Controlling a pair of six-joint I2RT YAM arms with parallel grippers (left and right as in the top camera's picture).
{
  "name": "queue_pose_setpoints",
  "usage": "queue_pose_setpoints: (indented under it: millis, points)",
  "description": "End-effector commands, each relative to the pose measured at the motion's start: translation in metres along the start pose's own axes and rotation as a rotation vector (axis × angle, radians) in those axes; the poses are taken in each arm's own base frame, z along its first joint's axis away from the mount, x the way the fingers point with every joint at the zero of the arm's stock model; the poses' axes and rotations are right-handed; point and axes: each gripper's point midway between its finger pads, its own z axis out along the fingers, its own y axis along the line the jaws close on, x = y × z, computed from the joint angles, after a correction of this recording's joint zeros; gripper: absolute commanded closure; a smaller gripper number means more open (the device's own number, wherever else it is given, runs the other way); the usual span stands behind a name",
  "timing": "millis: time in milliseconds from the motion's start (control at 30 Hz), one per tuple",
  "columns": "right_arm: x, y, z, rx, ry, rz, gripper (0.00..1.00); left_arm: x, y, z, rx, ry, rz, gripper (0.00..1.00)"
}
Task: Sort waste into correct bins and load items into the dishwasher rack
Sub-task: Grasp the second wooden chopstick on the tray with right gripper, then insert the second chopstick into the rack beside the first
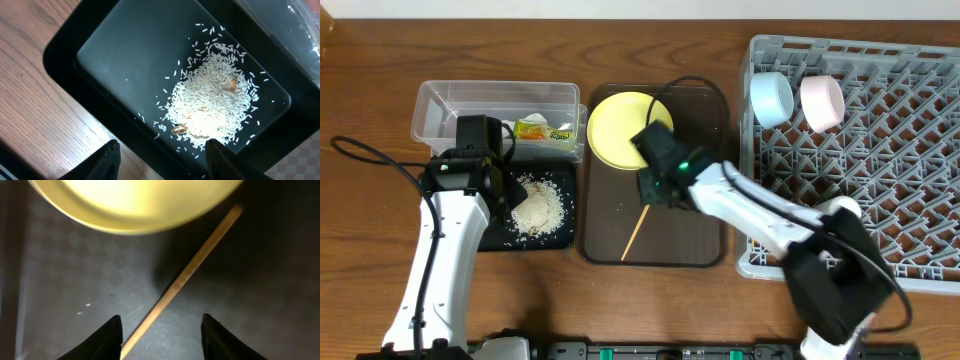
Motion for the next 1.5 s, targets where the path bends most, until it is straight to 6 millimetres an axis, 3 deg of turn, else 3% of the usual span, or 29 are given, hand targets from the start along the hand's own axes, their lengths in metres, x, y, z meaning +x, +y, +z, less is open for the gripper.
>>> queue_pose_setpoints:
  millis: [0,133,333,467,600,800,967,1067,1267,1467]
  points:
    - [0.011,-0.006,0.016,0.076,0.007,0.079,0.59,-0.003,0.001,-0.004,0.005,-0.012,-0.018,0.43]
    - [0.022,-0.014,0.028,0.113,0.047,0.114,0.71,-0.003,0.001,-0.004,0.005,-0.012,-0.018,0.43]
    - [0.027,-0.028,0.027,0.15,0.084,0.145,0.99,-0.003,0.001,-0.004,0.005,-0.011,-0.018,0.43]
    - [0.02,-0.044,0.017,0.164,0.084,0.183,0.99,-0.002,0.001,-0.004,0.005,-0.011,-0.017,0.43]
    - [-0.001,-0.058,-0.01,0.144,0.034,0.195,0.99,-0.003,0.001,-0.004,0.005,-0.012,-0.018,0.43]
    - [-0.043,-0.082,-0.078,0.088,-0.124,0.135,0.99,-0.003,0.001,-0.004,0.005,-0.011,-0.017,0.43]
    - [-0.052,-0.117,-0.129,0.104,-0.197,0.122,0.99,-0.003,0.001,-0.004,0.006,-0.012,-0.018,0.43]
    - [-0.047,-0.145,-0.143,0.151,-0.188,0.152,0.99,-0.003,0.001,-0.004,0.006,-0.012,-0.018,0.43]
    - [-0.026,-0.19,-0.134,0.235,-0.089,0.238,0.99,-0.003,0.001,-0.004,0.006,-0.012,-0.018,0.43]
    - [-0.005,-0.205,-0.108,0.253,-0.033,0.266,0.95,-0.003,0.001,-0.004,0.006,-0.012,-0.018,0.43]
